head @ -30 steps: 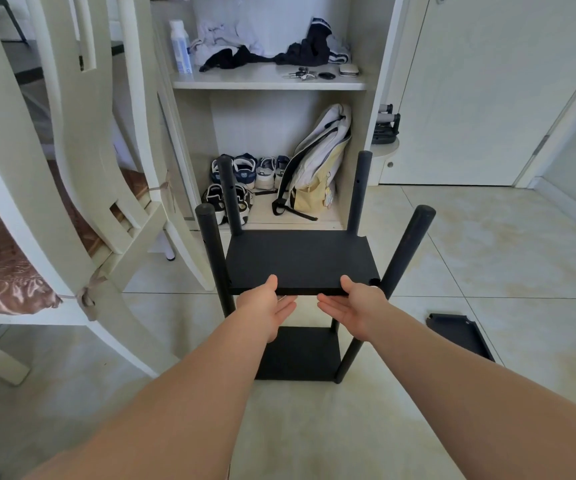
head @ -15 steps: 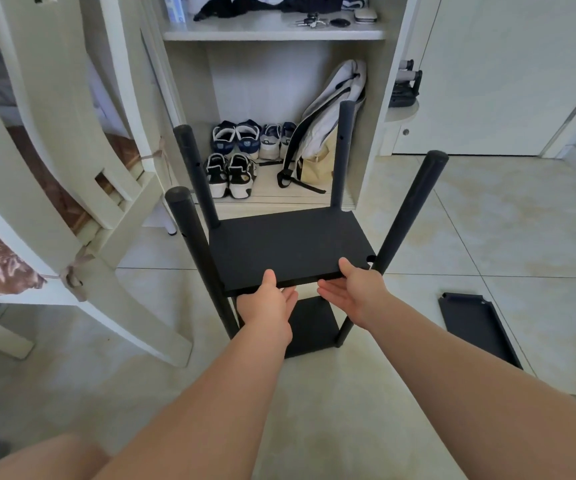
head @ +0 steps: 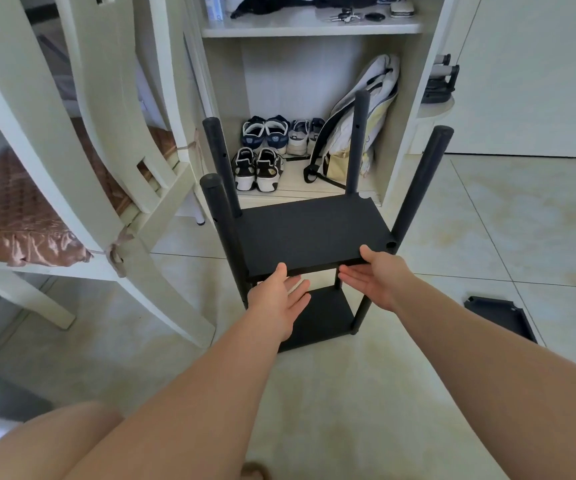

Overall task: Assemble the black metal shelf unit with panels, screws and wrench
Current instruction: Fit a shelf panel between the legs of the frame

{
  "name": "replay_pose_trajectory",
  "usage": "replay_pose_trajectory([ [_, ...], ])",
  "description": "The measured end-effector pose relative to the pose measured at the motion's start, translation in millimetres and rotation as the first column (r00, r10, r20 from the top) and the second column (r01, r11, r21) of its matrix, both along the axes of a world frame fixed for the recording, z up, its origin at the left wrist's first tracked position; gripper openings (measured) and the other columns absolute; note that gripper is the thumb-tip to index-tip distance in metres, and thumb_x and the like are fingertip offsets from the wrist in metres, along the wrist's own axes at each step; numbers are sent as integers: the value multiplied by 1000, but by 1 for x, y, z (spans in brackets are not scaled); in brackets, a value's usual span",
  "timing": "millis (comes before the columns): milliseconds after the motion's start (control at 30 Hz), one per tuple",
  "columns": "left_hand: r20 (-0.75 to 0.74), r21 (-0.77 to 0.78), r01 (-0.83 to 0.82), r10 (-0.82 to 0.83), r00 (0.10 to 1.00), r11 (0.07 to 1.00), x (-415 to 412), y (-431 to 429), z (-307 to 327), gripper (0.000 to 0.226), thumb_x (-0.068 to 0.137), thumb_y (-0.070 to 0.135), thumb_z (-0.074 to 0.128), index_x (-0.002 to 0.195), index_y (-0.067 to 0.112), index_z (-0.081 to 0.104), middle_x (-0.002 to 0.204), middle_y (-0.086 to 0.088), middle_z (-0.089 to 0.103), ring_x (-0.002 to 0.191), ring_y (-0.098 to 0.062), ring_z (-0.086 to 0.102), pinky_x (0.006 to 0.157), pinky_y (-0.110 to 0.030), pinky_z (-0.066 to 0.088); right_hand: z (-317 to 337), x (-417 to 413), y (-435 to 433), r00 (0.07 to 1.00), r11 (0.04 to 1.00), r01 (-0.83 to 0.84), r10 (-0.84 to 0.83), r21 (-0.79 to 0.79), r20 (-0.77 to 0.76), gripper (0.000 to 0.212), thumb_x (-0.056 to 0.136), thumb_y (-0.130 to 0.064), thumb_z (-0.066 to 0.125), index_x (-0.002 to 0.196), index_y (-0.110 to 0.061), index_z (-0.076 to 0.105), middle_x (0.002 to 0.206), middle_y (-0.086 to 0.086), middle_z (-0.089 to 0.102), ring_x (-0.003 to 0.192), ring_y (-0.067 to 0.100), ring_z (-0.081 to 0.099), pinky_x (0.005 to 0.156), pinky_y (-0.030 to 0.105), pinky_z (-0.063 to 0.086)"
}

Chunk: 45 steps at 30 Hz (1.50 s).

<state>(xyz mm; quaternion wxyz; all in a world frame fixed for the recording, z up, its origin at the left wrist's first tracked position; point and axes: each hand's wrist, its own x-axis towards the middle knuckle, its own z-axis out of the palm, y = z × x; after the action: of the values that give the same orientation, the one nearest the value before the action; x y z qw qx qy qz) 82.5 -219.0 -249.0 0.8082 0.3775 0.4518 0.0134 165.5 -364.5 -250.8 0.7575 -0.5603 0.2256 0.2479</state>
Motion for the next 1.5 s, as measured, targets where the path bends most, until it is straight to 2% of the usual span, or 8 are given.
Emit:
replay_pose_trajectory([
  [267,49,-15,-1,1,999,1000,3,9,-23,29,93,31,69,110,12,56,104,-13,74,86,-23,76,84,-40,61,-12,6,3,1000,1000,-2,2,-5,-19,26,106,-15,52,129,-3,50,108,25,67,93,33,70,71,41,59],
  [433,43,-10,-59,59,997,998,11,4,-28,29,99,23,60,122,6,53,98,-16,74,82,-25,76,83,-40,62,-15,12,2,1000,999,-18,17,-46,-15,25,105,-18,55,125,-4,53,107,23,69,91,32,72,69,39,60],
  [567,42,-27,-80,81,996,996,14,4,-28,29,100,20,60,124,6,51,100,-19,74,82,-27,76,83,-41,61,-3,13,-7,977,896,-205,211,-393,-28,39,102,-34,59,117,2,55,97,22,72,81,31,74,64,38,61],
  [733,68,-91,-73,79,994,993,11,5,-21,25,103,17,53,125,5,49,113,-21,69,101,-30,72,93,-42,57,72,21,-7,725,397,-381,689,-835,-3,26,104,-17,48,86,-3,60,73,16,64,57,24,59,53,31,52],
  [867,49,-75,-88,92,995,993,10,4,-20,30,101,18,57,127,7,48,107,-20,71,91,-29,74,83,-41,61,121,35,-9,439,291,221,823,-931,361,19,101,-21,55,99,-11,71,89,4,70,87,22,64,83,34,52],
  [1033,33,-89,-110,113,993,990,9,5,-18,30,99,18,60,126,7,52,102,-19,72,83,-29,76,79,-41,62,140,71,3,194,189,428,936,-884,294,35,99,-16,56,133,-10,61,128,12,60,124,33,49,103,46,43],
  [1333,52,-123,-95,102,993,988,9,10,-17,19,102,16,54,114,1,53,109,-22,71,95,-30,73,86,-40,60,155,135,28,326,-133,468,945,-873,31,62,96,-23,59,154,-23,35,162,11,25,146,39,22,115,55,26],
  [1500,64,-93,-101,108,992,991,10,10,-23,23,100,14,58,117,0,53,100,-22,72,84,-29,75,79,-39,61,164,166,42,370,-84,236,929,-968,10,70,99,-25,58,159,-22,23,164,15,21,145,43,30,117,51,32],
])
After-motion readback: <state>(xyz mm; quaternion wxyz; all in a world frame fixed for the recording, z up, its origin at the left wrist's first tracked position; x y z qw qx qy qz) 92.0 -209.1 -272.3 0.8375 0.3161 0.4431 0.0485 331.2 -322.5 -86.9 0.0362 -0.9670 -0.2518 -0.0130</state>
